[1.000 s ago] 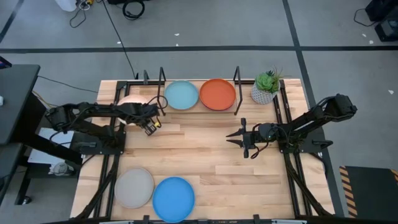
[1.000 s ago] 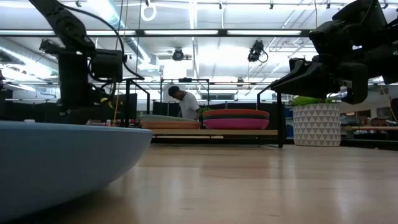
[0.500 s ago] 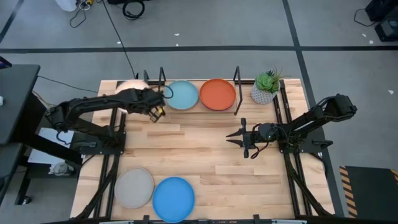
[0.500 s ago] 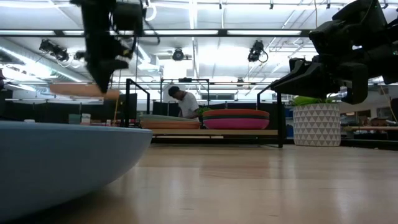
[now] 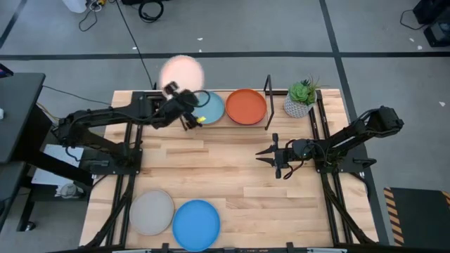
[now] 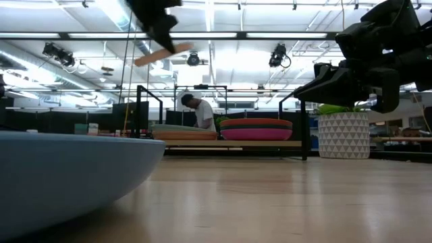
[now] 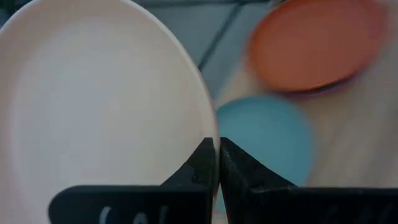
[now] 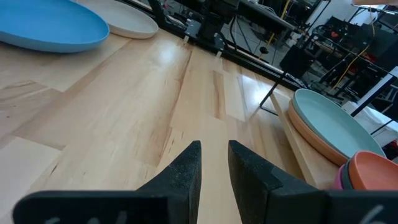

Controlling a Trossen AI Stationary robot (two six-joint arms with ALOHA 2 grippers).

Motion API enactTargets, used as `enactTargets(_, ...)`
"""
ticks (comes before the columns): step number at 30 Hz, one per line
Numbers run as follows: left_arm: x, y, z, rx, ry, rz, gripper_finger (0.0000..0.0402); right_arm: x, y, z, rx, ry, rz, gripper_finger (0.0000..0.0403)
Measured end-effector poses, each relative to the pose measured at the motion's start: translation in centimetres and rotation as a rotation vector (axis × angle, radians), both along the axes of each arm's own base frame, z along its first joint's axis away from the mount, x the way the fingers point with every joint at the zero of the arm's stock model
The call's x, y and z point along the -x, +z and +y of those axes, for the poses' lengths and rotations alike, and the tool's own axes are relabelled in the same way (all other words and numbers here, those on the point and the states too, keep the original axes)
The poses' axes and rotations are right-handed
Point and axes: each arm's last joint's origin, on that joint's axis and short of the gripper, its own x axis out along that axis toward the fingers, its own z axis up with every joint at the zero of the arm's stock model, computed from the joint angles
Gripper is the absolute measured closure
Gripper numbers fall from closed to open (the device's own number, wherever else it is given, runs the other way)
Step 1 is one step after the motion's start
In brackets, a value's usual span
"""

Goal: Place and stack plates onto a shelf
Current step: Stack the light orange plate on top of the light blue plate on the shelf

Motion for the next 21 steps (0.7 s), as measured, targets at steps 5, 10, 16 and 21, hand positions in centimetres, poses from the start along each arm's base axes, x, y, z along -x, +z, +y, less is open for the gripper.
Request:
enactTargets(5, -2.8, -1.3, 0.4, 0.089, -0.169, -0.055, 0.0385, 0.0, 0.0, 0.0, 0.000, 0.000, 0.000, 0.0317)
enactTargets(10, -5.5, -4.8, 2.1, 0.192, -0.213, -0.007, 0.0385, 0.0, 0.0, 0.0, 0.001, 0.001, 0.000, 0.0317)
enactTargets(16, -6.9, -9.3, 5.4, 0.342, -0.164, 0.057, 0.0386, 0.0, 0.0, 0.0, 0.008, 0.002, 0.000, 0.0317)
enactTargets(21, -7.0, -11.4, 7.1, 0.399, -0.114, 0.099, 0.0386, 0.0, -0.1, 0.0, 0.009, 0.002, 0.007, 0.0317)
